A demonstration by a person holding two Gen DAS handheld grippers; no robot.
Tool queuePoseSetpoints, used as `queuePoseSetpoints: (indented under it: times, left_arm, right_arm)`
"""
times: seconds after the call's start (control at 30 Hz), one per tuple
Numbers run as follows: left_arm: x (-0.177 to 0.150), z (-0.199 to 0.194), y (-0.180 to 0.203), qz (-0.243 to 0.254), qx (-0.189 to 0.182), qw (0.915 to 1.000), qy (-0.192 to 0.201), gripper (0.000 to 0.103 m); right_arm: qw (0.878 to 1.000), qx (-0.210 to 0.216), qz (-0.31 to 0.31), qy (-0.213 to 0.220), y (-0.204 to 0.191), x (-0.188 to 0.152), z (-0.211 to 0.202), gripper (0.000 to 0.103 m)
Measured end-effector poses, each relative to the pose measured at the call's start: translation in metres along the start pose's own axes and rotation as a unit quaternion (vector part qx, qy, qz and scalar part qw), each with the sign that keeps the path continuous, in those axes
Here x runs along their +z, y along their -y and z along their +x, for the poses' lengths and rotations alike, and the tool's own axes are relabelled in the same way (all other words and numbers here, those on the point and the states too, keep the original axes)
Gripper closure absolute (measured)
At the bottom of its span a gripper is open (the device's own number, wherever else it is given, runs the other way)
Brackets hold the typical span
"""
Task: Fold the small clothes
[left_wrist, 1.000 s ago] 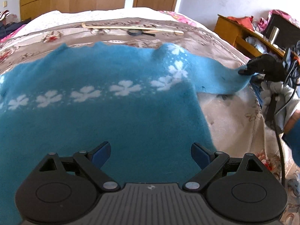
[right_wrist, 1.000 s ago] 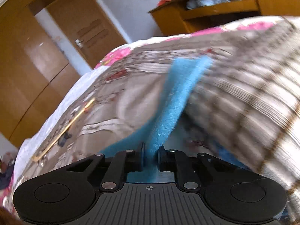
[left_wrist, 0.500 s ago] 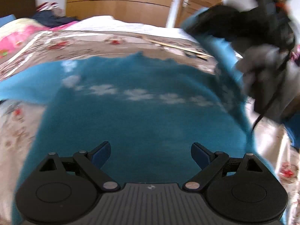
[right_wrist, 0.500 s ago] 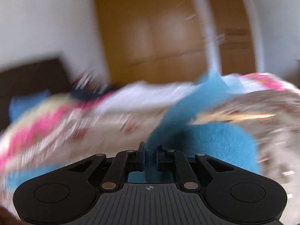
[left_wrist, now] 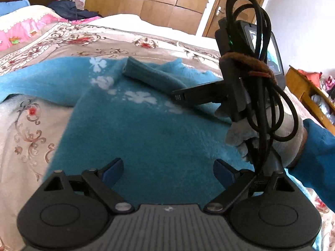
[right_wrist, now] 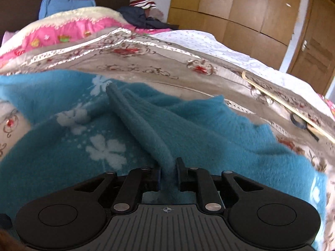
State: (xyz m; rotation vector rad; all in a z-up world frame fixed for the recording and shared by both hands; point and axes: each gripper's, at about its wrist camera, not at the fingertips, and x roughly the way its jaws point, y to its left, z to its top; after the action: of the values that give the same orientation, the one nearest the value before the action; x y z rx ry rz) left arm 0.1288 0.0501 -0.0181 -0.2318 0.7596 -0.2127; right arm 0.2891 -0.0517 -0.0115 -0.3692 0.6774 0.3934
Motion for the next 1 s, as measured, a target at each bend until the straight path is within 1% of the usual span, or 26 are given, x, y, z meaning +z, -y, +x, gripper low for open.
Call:
queuePoseSetpoints:
  times: [0.07, 0.2, 0.27, 0.33, 0.37, 0.43, 0.5, 0.53, 0.57, 0.6, 0.63, 0.67, 0.73, 0.8, 0.9, 1.0]
  left_arm:
    - [0.001, -0.003, -0.003, -0.006, 0.000, 1.0000, 0.002, 0.002]
    - [0.002, -0.009, -0.010, -0.018, 0.005, 0.9998, 0.010, 0.002]
    - [0.003, -0.013, -0.013, -0.021, 0.016, 0.9995, 0.016, 0.002]
    - [0.003, -0.018, -0.018, -0.026, 0.032, 0.9988, 0.026, 0.002]
    - [0.003, -0.021, -0.021, -0.028, 0.039, 0.9984, 0.031, 0.001]
    - [0.002, -0.025, -0.028, -0.035, 0.051, 0.9973, 0.039, 0.001]
    - [0.001, -0.029, -0.034, -0.046, 0.054, 0.9965, 0.044, 0.001]
    - [0.000, -0.031, -0.037, -0.052, 0.054, 0.9962, 0.045, 0.002]
    - [0.000, -0.032, -0.040, -0.056, 0.055, 0.9959, 0.045, 0.002]
    - [-0.001, -0.034, -0.042, -0.060, 0.057, 0.9955, 0.045, 0.001]
    - [-0.002, -0.037, -0.045, -0.064, 0.059, 0.9951, 0.047, 0.001]
    - [-0.003, -0.040, -0.047, -0.066, 0.060, 0.9947, 0.050, 0.001]
    - [-0.003, -0.053, -0.056, -0.075, 0.064, 0.9934, 0.058, 0.001]
    - [-0.003, -0.069, -0.067, -0.088, 0.083, 0.9896, 0.078, 0.001]
    - [-0.004, -0.087, -0.087, -0.097, 0.123, 0.9832, 0.095, 0.001]
    - [-0.008, -0.102, -0.115, -0.126, 0.133, 0.9782, 0.098, 0.001]
  right_arm:
    - [1.000, 0.010, -0.013, 0.002, -0.005, 0.003, 0.000, 0.080]
    - [0.999, 0.034, -0.020, 0.002, -0.014, 0.012, 0.001, 0.079]
    - [0.999, 0.039, -0.017, -0.020, -0.018, 0.014, 0.009, 0.076]
    - [0.998, 0.043, -0.026, -0.042, -0.023, 0.016, 0.013, 0.076]
    - [0.998, 0.044, -0.028, -0.047, -0.024, 0.018, 0.013, 0.076]
    - [0.996, 0.066, -0.009, -0.053, -0.023, 0.025, 0.008, 0.074]
    - [0.994, 0.093, 0.011, -0.047, -0.022, 0.032, 0.001, 0.072]
    - [0.993, 0.103, 0.009, -0.051, -0.026, 0.034, 0.001, 0.070]
    - [0.991, 0.113, -0.004, -0.068, -0.032, 0.036, 0.004, 0.068]
    - [0.989, 0.116, -0.026, -0.091, -0.042, 0.037, 0.008, 0.068]
    - [0.989, 0.106, -0.046, -0.095, -0.052, 0.039, 0.009, 0.068]
    - [0.989, 0.102, -0.060, -0.091, -0.060, 0.044, 0.007, 0.069]
    - [0.987, 0.125, -0.060, -0.075, -0.073, 0.060, -0.001, 0.069]
    - [0.985, 0.151, -0.064, -0.053, -0.094, 0.079, -0.008, 0.068]
    - [0.975, 0.189, -0.116, -0.025, -0.147, 0.101, -0.012, 0.068]
    - [0.957, 0.215, -0.193, -0.003, -0.218, 0.113, -0.008, 0.068]
